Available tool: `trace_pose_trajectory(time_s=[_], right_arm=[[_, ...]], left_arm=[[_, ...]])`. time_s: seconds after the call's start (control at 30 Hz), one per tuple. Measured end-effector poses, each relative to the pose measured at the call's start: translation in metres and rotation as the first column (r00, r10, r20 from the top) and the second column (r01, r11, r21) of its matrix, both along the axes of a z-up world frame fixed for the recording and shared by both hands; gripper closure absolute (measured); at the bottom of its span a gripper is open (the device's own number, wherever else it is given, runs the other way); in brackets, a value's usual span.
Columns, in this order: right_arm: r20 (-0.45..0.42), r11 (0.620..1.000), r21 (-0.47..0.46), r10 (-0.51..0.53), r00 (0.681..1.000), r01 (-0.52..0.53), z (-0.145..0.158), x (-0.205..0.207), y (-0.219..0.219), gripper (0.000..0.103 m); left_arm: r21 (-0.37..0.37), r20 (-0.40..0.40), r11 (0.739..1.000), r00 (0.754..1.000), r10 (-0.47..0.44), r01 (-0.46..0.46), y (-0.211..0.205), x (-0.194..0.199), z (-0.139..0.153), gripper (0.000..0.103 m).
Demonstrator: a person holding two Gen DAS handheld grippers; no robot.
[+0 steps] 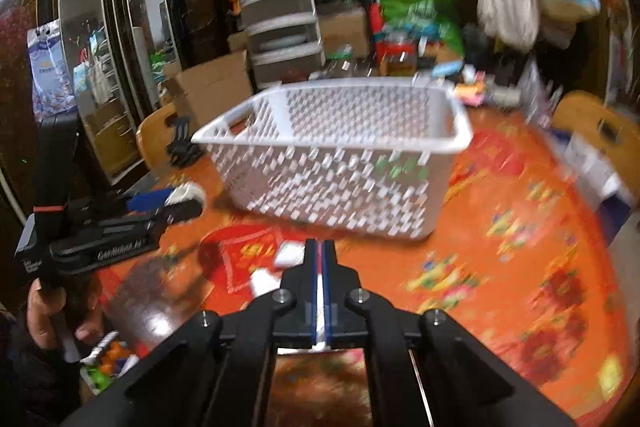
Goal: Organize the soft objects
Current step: 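Close the left tool on the white ribbed ball while the right tool lifts the card packet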
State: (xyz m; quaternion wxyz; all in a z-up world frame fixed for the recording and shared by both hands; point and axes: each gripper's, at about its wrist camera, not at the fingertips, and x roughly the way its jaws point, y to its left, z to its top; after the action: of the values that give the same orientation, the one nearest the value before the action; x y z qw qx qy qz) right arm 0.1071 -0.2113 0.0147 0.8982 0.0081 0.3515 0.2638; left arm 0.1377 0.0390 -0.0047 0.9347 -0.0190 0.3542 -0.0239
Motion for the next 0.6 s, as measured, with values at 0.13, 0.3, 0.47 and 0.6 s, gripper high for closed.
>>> trace_pose_trajectory(time_s=[0.13,0.3,0.47,0.6], right_arm=[[-0.084,0.999,-0.041,-0.004,0.996,0.0,-0.034,0.004,0.006,0.05],[-0.111,1.0,-0.018,-0.021,0.994,0.019,-0.054,0.008,0.006,0.025],[-0.122,0.998,-0.067,-0.008,0.992,0.0,-0.066,0.012,0.019,0.025],[-0.108,0.997,-0.077,-0.02,0.994,0.011,-0.07,0.012,0.019,0.047]], left_arm=[[0.0,-0.005,1.0,1.0,-0.004,0.004,0.001,0.001,-0.004,0.062],[-0.011,-0.015,1.0,1.0,-0.002,0.001,0.002,0.004,-0.01,0.062],[-0.025,-0.03,1.0,1.0,0.002,-0.003,0.007,0.008,-0.018,0.062],[-0.029,-0.035,1.0,0.999,0.009,-0.01,0.011,0.01,-0.021,0.062]])
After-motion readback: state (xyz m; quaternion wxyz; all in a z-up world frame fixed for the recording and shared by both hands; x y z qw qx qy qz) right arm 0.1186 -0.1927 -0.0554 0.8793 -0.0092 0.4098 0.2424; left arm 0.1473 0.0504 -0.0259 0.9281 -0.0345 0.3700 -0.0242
